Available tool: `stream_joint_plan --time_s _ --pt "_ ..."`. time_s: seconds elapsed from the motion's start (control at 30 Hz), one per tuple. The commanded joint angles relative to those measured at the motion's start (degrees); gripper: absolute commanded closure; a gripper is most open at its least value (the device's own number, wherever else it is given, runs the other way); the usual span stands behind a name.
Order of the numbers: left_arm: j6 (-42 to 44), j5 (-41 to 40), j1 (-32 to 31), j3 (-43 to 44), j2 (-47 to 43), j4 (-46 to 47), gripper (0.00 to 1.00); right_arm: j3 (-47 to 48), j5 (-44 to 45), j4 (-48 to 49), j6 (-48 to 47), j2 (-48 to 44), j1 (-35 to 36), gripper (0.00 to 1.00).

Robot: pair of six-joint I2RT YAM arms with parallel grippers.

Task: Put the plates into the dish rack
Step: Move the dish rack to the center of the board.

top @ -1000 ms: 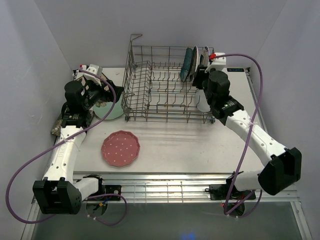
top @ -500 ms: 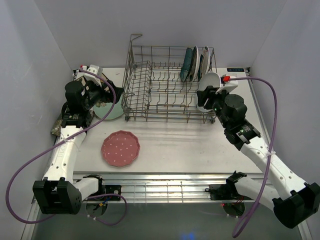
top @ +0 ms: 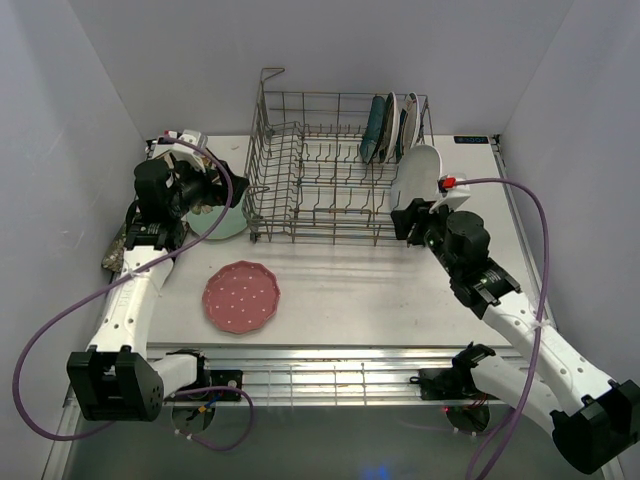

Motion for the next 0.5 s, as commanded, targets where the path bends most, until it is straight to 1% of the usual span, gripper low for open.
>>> stream_joint_plan --time_s 0.0,0.17,0.3,0.47 --pt "-0.9 0.5 0.1 2.5 0.8 -0.4 0.02 -2.2 -3.2 1.4 2.2 -1.0 0.1 0.43" --pt "-1.1 0.6 0.1 2.9 2.3 -0.4 0.02 -5.0 -6.4 2.9 3.4 -0.6 0.1 0.46" --pt "-1.4 0.9 0.1 3.0 3.0 -0.2 0.02 -6.6 -6.1 4.2 4.1 0.8 0.1 0.5" --pt "-2.0 0.9 0.1 3.0 3.6 0.1 0.02 -7.8 -6.5 5.9 5.2 2.8 0.1 0.52"
